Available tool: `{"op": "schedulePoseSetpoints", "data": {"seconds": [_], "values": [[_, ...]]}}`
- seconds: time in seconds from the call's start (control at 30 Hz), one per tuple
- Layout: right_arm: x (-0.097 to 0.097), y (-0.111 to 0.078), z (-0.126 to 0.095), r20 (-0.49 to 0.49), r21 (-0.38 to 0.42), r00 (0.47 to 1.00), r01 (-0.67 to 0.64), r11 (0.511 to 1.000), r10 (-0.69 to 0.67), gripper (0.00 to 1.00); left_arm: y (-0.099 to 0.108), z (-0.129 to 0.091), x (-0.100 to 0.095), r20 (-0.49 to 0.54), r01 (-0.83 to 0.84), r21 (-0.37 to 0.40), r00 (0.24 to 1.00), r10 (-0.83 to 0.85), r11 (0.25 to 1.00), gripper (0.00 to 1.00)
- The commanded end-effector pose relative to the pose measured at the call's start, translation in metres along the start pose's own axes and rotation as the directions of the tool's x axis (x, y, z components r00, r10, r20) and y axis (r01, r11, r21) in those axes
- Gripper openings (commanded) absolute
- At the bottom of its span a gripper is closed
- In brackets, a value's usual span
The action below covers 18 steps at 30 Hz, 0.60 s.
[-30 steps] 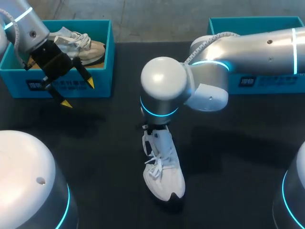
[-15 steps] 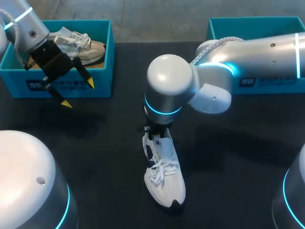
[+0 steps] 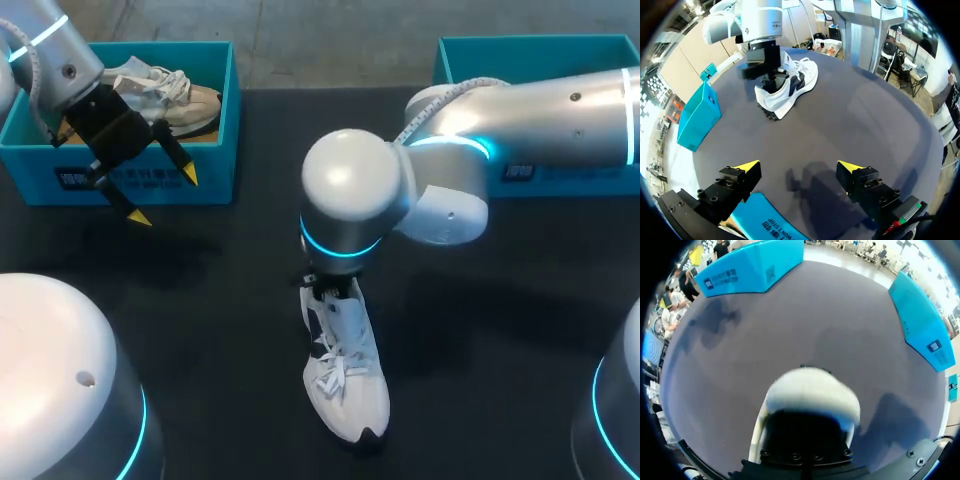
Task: Take the shoe out of the shoebox, open the shoe tongue, remove and reinsert the insole, then place the shoe into the shoebox
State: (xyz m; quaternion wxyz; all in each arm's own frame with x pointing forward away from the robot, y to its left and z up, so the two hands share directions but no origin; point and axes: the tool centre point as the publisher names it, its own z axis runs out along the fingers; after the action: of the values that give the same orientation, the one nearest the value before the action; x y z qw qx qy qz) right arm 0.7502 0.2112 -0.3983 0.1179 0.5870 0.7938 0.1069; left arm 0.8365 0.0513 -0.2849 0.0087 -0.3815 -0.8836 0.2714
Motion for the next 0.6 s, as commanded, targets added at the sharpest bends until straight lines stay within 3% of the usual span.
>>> {"op": "schedulePoseSetpoints", "data": {"seconds": [0.03,0.37,0.6], "values": [[0.002,-0.004,0.006,-0.006,0.017,1.000,-0.004,1.000,0.004,0.00,0.000,-0.001,-0.001,-0.005,0.000,-0.001,1.000,0.000,1.000,1.00],[0.006,-0.027,0.034,-0.060,0.126,0.998,-0.025,0.992,0.033,0.00,0.000,-0.001,-0.001,-0.005,0.000,-0.001,1.000,0.000,1.000,1.00],[0.006,-0.040,0.019,-0.036,0.117,0.998,-0.044,0.992,0.049,0.00,0.000,-0.001,-0.001,-0.005,0.000,-0.001,1.000,0.000,1.000,1.00]]}}
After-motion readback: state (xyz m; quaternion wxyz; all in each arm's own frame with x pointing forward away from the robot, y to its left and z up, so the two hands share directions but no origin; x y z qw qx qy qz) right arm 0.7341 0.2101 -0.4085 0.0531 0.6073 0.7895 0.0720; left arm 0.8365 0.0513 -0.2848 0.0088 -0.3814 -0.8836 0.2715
